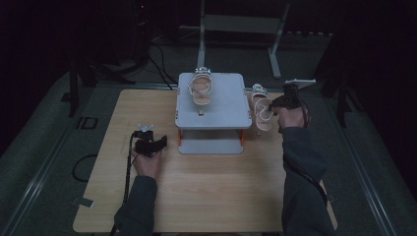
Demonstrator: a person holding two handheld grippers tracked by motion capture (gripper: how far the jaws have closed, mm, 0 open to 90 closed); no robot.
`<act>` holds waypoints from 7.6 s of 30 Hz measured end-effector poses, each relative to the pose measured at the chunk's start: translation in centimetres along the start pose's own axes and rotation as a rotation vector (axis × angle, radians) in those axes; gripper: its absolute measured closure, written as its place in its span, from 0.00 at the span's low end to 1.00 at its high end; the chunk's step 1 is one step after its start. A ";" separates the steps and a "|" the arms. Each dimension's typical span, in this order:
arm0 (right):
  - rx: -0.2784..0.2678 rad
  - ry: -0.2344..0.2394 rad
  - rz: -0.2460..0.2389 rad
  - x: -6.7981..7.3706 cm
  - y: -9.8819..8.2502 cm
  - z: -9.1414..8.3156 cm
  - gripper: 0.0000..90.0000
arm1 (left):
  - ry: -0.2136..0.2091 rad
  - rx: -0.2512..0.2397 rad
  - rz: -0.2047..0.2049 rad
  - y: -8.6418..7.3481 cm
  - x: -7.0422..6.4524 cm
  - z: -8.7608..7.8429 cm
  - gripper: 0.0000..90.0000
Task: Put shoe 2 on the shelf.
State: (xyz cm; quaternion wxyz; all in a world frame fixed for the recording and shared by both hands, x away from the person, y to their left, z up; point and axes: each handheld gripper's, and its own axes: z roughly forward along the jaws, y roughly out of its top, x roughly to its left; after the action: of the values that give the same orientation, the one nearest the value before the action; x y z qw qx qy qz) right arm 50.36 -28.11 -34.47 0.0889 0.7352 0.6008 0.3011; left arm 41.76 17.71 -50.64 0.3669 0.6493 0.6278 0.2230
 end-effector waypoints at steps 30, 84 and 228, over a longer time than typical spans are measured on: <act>-0.051 -0.001 -0.019 5.7 4.6 -6.4 0.95 | 0.001 0.002 0.000 0.0 0.0 0.0 0.45; 0.018 0.103 -0.075 13.1 2.8 -3.0 0.95 | -0.003 0.001 -0.008 0.0 0.1 -0.1 0.45; -0.018 0.217 -0.156 14.2 4.0 -3.0 0.70 | -0.007 -0.003 -0.021 -0.1 0.2 -0.2 0.44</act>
State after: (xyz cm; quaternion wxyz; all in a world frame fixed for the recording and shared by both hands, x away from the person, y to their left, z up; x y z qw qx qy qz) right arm 53.41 -16.57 -25.27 0.0530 0.6486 0.6593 0.3765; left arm 41.59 17.92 -50.65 0.3726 0.6428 0.6328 0.2179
